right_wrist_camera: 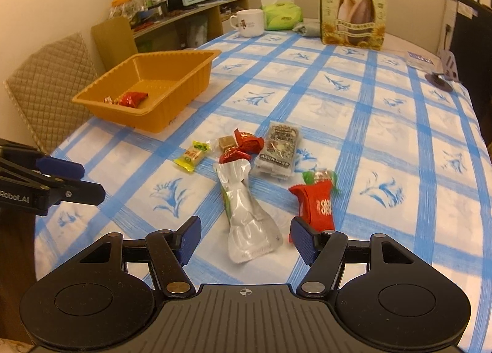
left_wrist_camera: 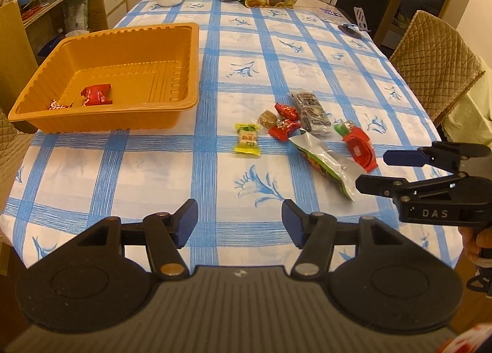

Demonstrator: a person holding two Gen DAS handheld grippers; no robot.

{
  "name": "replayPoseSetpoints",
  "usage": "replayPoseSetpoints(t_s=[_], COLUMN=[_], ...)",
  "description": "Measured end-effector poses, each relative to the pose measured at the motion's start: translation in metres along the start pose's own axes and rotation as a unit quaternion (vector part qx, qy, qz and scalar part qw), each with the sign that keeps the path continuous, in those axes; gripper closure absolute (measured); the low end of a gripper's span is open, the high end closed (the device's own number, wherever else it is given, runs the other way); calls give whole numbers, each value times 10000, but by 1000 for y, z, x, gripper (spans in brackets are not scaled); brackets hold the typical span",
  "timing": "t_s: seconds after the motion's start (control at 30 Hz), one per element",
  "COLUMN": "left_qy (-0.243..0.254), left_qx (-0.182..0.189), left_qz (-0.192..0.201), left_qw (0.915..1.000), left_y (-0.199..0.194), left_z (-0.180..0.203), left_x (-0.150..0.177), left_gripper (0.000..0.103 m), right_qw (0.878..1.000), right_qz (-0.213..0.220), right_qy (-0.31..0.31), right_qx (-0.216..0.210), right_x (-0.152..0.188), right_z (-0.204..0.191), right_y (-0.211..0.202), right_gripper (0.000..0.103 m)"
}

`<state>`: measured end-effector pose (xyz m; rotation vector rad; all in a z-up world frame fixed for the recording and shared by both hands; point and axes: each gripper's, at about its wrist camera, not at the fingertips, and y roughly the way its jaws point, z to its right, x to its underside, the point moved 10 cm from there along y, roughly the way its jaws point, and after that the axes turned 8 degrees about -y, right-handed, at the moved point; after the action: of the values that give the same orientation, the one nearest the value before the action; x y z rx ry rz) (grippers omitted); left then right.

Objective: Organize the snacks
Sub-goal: 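Move both tools back toward the remaining snacks on the table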

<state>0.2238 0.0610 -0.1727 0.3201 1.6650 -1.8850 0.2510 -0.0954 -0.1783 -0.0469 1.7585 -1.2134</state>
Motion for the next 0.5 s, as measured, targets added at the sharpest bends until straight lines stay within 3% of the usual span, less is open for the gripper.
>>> replayPoseSetpoints(t_s=[0.33, 0.5], left_qy=[19, 97], left_qx=[-75, -43], left_qz=[-95, -129], left_qw=[9999, 9999], left_y=[18, 24], left_z=[-9, -10], left_x=[-3, -7], left_gripper=[45, 45], right_qw=[9981, 9963], right_qz=[-132, -298], right_qy=[-607, -801], right_qx=[20, 34], right_x=[-11, -9], right_z=[-7, -8], right_y=[45, 65], right_gripper=[38, 48])
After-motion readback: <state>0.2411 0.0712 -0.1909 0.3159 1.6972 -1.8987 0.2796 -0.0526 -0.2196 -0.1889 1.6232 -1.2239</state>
